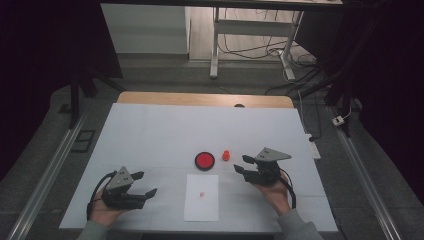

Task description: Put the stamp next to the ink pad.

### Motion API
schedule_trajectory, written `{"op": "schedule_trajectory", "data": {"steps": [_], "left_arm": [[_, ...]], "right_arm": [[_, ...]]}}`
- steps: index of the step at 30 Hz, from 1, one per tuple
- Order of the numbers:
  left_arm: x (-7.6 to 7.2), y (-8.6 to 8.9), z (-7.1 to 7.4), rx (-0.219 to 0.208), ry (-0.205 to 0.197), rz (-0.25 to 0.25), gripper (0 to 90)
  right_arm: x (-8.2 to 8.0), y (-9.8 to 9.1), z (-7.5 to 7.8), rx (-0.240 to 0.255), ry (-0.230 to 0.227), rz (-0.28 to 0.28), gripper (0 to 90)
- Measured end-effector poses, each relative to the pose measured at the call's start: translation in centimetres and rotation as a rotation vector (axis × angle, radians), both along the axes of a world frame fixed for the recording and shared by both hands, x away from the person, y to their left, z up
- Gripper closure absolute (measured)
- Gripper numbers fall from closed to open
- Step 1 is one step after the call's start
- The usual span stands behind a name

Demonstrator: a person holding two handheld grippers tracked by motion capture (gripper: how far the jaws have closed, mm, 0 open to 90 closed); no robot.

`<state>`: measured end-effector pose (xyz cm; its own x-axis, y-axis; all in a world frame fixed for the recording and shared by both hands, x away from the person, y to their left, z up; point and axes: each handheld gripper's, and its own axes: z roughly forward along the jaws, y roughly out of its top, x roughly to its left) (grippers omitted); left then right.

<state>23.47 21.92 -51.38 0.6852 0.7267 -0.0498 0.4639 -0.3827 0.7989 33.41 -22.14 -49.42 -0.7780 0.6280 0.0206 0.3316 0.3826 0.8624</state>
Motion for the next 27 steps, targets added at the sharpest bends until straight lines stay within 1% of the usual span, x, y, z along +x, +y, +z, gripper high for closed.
{"op": "schedule_trajectory", "data": {"steps": [2, 4, 5, 6, 9, 10, 12, 15, 18, 19, 20, 21, 24, 25, 27], "left_arm": [[0.1, -0.1, 0.0, 0.0, 0.001, 0.003, 23.0], [0.1, -0.1, 0.0, 0.003, 0.003, 0.0, 23.0], [0.1, -0.1, 0.0, 0.001, 0.004, 0.002, 23.0], [0.1, -0.1, -0.1, 0.0, 0.004, 0.003, 23.0], [0.2, -0.2, -0.1, -0.002, 0.007, 0.007, 23.0], [0.2, -0.2, -0.1, -0.001, 0.007, 0.008, 23.0], [0.2, -0.2, -0.1, -0.003, 0.006, 0.009, 22.9], [0.2, -0.2, -0.1, -0.003, 0.007, 0.01, 22.9], [0.3, -0.2, -0.1, -0.002, 0.008, 0.014, 22.9], [0.3, -0.2, -0.1, -0.004, 0.008, 0.015, 22.8], [0.3, -0.2, -0.1, -0.005, 0.008, 0.015, 22.9], [0.3, -0.2, -0.1, -0.006, 0.007, 0.016, 22.8], [0.3, -0.2, -0.1, -0.007, 0.007, 0.017, 22.8], [0.3, -0.2, -0.1, -0.006, 0.007, 0.016, 22.8], [0.3, -0.2, -0.1, -0.005, 0.008, 0.015, 22.8]], "right_arm": [[-0.7, -0.8, 0.0, 0.004, -0.005, -0.006, 47.7], [-1.4, -1.7, 0.1, -0.004, -0.01, -0.003, 47.4], [-1.8, -2.1, 0.1, 0.0, -0.012, -0.003, 47.3], [-2.2, -2.5, 0.1, -0.011, -0.017, -0.005, 47.2], [-3.2, -3.8, 0.2, -0.011, -0.025, -0.012, 47.0], [-3.5, -4.2, 0.2, -0.004, -0.028, -0.008, 46.8], [-4.0, -4.9, 0.3, -0.009, -0.032, -0.008, 46.4], [-4.8, -6.0, 0.3, -0.008, -0.043, -0.021, 46.2], [-5.3, -7.1, 0.2, -0.017, -0.043, -0.027, 45.9], [-5.4, -7.3, 0.1, -0.009, -0.043, -0.027, 45.8], [-5.5, -7.6, 0.0, -0.017, -0.044, -0.03, 45.7], [-5.6, -7.8, -0.2, -0.012, -0.042, -0.03, 45.6], [-5.6, -8.2, -0.5, -0.006, -0.031, -0.032, 45.6], [-5.6, -8.2, -0.7, 0.004, -0.034, -0.036, 45.5], [-5.6, -8.2, -0.7, -0.002, -0.031, -0.03, 45.4]]}}
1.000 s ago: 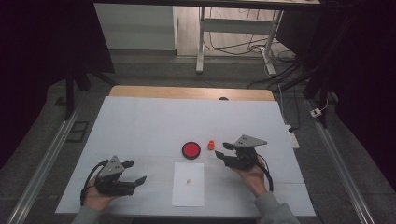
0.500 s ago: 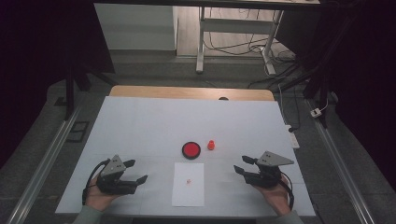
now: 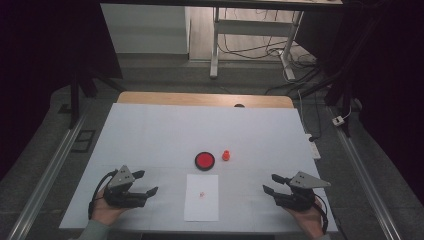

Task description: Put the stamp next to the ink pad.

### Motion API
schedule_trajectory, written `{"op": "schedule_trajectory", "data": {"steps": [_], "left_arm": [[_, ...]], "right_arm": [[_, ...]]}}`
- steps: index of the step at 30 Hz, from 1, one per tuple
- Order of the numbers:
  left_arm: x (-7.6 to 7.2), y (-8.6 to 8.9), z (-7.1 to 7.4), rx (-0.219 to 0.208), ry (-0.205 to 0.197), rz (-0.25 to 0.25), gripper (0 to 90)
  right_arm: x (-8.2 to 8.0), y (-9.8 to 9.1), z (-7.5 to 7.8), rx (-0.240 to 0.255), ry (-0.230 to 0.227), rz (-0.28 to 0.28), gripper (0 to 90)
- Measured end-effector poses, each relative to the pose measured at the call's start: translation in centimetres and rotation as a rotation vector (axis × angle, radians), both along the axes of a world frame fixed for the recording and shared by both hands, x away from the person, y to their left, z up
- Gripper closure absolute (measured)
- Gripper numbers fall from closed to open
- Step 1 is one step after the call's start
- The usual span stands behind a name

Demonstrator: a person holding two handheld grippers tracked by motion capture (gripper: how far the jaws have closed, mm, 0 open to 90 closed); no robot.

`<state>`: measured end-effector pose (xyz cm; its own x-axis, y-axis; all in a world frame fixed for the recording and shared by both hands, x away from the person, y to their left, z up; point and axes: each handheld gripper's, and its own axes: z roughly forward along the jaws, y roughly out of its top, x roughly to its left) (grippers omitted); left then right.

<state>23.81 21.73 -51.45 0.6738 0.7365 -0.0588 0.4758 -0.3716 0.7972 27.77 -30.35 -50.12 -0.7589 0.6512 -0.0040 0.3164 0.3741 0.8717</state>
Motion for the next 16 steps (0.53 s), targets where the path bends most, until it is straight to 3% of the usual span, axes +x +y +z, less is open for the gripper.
{"op": "schedule_trajectory", "data": {"steps": [16], "left_arm": [[-0.04, -0.03, 0.04, 0.001, -0.001, -0.005, 22.7]], "right_arm": [[0.07, 0.38, -0.04, -0.013, -0.012, 0.008, 45.2]]}}
